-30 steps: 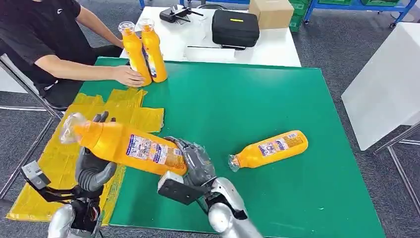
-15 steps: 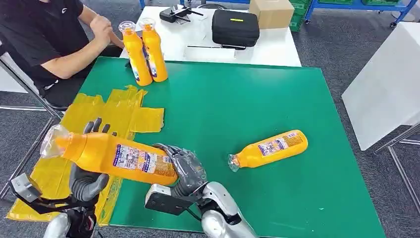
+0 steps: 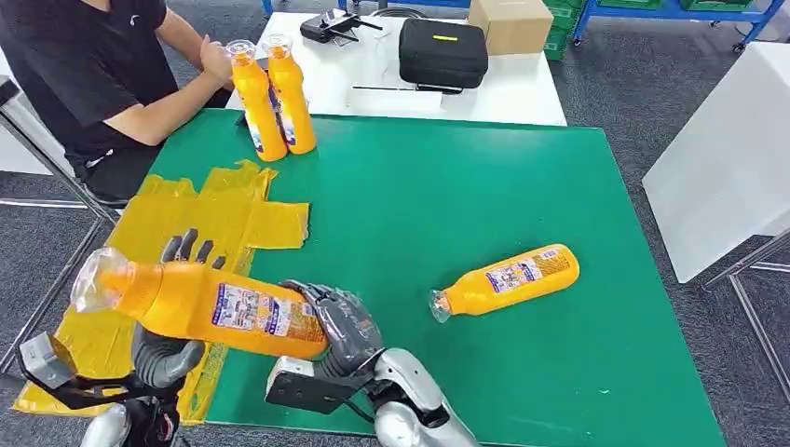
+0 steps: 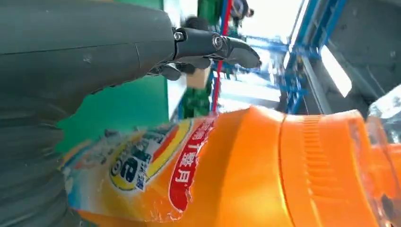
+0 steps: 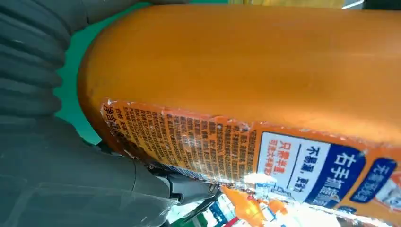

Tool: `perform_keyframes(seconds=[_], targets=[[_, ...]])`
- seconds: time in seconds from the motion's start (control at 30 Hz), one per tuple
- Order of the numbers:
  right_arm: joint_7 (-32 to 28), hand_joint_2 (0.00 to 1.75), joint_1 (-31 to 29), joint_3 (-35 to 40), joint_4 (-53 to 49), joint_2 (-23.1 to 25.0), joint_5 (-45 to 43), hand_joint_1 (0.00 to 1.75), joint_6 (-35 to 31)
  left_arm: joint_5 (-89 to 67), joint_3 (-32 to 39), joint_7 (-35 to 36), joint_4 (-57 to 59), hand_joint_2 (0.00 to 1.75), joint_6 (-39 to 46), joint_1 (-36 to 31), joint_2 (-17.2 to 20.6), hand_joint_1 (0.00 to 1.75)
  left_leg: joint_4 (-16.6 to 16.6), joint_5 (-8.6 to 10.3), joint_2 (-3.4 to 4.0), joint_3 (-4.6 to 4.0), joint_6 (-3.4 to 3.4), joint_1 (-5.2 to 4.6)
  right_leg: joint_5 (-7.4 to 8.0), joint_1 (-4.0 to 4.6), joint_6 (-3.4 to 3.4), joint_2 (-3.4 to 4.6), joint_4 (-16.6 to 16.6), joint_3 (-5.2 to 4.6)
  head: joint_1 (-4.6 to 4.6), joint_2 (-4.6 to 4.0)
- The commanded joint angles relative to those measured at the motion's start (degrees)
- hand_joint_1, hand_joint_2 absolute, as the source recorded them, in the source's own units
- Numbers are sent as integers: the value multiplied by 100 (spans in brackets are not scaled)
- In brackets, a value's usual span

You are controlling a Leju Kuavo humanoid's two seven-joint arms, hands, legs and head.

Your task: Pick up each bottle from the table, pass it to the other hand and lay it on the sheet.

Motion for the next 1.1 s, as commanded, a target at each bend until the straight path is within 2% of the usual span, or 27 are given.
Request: perform_keyframes(seconds=[0.03,0.57,0.6,0.63,0.67,1.1], targets=[[-34,175,-28,411,391,-235,26,175,85,-51,-640,-31,-58,175,-201,-79,259,0,-5,-2,-11,11,-4,6,-3,7,-6,-13,-11,18,0,0],[-11,175,-33,403,472,-210,74,175,67,-338,-868,-110,-16,175,-37,-120,317,0,-5,-3,-10,12,-4,7,-4,7,-7,-11,-11,19,0,0],[-6,175,-27,401,470,-210,81,175,62,-450,-882,-140,-17,175,31,-127,314,14,-5,-5,-12,17,-5,10,-5,10,-9,-14,-13,25,0,0],[-1,175,-21,399,471,-212,86,175,58,-578,-899,-174,-29,175,102,-123,311,152,-5,-4,-10,14,-4,8,-4,9,-8,-12,-12,21,0,0],[0,175,-20,398,473,-210,88,175,59,-604,-911,-182,-30,175,112,-125,306,175,-5,-7,-10,21,-7,12,-6,13,-12,-12,-15,30,0,0],[24,175,84,310,371,-254,149,175,-3,-570,-739,-266,-184,175,149,21,190,175,-6,-6,-6,17,-3,7,-4,8,-7,-8,-14,23,-2,0]])
